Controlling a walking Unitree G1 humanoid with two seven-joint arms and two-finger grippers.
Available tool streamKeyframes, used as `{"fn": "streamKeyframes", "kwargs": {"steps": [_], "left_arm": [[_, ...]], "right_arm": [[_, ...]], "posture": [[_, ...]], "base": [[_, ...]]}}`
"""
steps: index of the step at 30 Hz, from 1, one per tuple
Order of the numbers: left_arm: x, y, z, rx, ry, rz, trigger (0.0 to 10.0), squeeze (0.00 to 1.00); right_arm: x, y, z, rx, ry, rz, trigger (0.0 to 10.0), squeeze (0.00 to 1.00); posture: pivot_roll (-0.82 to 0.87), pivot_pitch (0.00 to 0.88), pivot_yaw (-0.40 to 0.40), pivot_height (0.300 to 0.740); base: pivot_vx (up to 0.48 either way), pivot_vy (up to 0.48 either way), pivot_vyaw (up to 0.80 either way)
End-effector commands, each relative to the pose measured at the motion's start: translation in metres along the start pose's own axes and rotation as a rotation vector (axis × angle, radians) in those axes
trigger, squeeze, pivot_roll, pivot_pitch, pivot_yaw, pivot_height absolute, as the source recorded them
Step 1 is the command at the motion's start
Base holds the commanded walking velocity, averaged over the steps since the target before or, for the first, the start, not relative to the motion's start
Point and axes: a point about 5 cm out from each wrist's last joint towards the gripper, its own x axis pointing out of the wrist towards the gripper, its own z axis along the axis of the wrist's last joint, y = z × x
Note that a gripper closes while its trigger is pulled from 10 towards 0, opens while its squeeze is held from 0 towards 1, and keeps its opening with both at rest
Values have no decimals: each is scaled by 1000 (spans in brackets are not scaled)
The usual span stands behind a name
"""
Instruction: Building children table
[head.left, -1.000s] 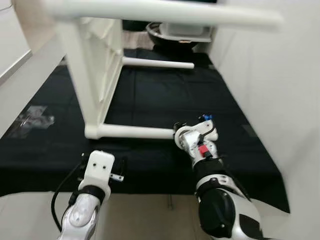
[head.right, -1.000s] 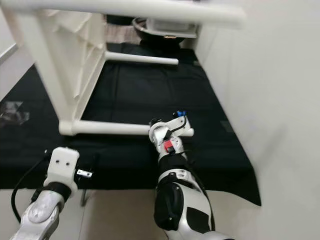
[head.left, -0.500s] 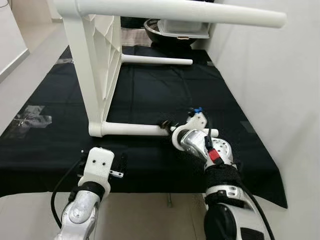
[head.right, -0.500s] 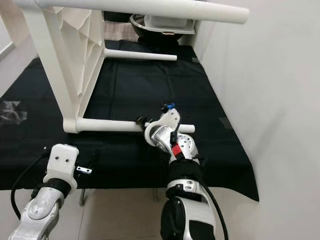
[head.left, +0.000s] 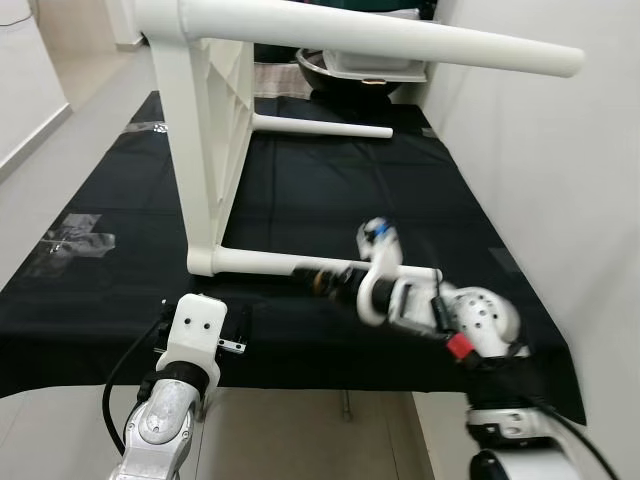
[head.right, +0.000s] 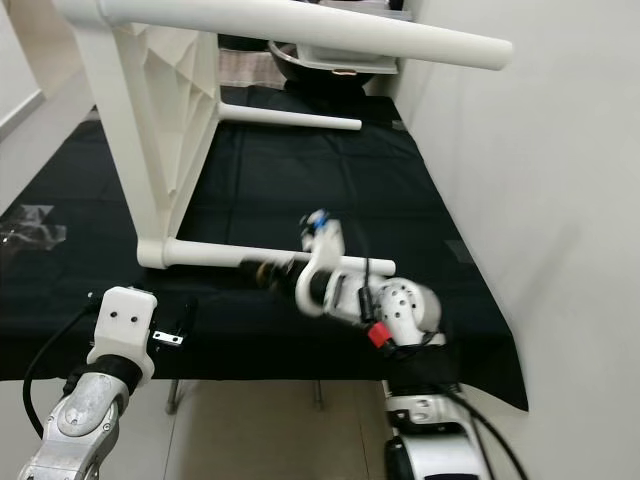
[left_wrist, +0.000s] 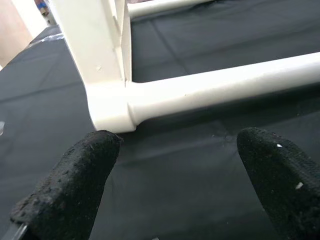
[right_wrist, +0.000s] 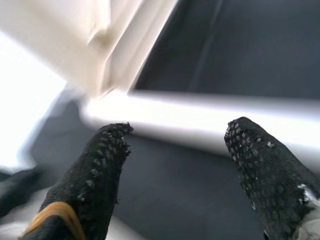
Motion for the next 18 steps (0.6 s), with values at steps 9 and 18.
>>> {"fn": "streamKeyframes", "kwargs": {"steps": [9, 18], "left_arm": [[14, -9, 9, -5, -61, -233, 10000, 0], [52, -3, 28, -42, -147, -314, 10000, 0]], "right_arm": [[-23, -5, 50, -622, -401, -416, 10000, 0], [-59, -3, 37, -1180, -676, -897, 10000, 0]], "posture": [[94, 40, -90, 740], [81, 27, -85, 740]], "base": [[0, 0, 0], [0, 0, 0]]}}
